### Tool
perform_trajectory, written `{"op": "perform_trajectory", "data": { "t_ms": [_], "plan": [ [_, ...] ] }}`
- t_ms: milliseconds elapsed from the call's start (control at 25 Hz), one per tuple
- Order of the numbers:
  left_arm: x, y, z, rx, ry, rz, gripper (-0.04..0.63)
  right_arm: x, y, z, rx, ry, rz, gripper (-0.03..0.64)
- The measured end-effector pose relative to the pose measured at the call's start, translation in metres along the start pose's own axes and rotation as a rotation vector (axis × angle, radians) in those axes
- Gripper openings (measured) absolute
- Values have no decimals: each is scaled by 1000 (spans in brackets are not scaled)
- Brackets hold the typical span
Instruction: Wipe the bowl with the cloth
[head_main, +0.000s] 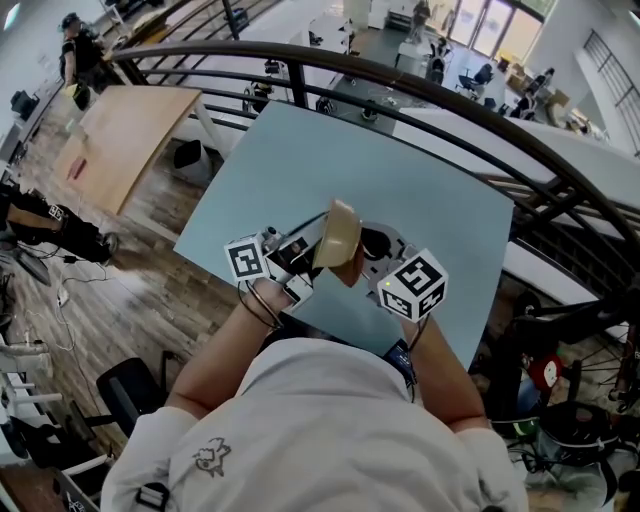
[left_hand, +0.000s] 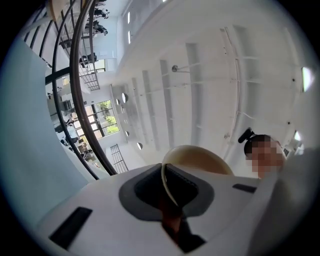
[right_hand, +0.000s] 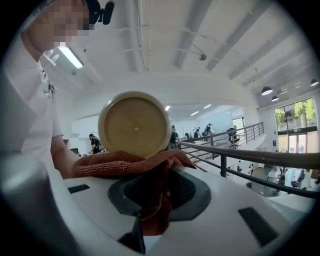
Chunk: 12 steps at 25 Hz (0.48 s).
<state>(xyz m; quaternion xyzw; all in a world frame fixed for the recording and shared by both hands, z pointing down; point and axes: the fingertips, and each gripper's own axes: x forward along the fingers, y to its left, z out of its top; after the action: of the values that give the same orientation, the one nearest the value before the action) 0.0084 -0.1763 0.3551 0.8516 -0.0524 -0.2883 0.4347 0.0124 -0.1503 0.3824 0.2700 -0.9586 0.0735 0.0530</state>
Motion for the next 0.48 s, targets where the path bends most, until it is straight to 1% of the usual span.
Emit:
{"op": "perform_trajectory", "data": {
  "t_ms": [120, 240, 360, 480],
  "plan": [
    [2, 4, 7, 39, -12, 37, 32, 5, 19, -4, 3, 6, 39, 91],
    [-2, 9, 13, 83, -18, 82, 34, 7, 30, -6, 48, 1, 64, 91],
    [-9, 18, 18, 113, -44, 148, 35, 6, 41, -7, 67, 0, 86, 91],
    [-17, 33, 21, 135, -65, 231, 37, 0, 54, -5, 86, -17, 124, 91]
  ]
}}
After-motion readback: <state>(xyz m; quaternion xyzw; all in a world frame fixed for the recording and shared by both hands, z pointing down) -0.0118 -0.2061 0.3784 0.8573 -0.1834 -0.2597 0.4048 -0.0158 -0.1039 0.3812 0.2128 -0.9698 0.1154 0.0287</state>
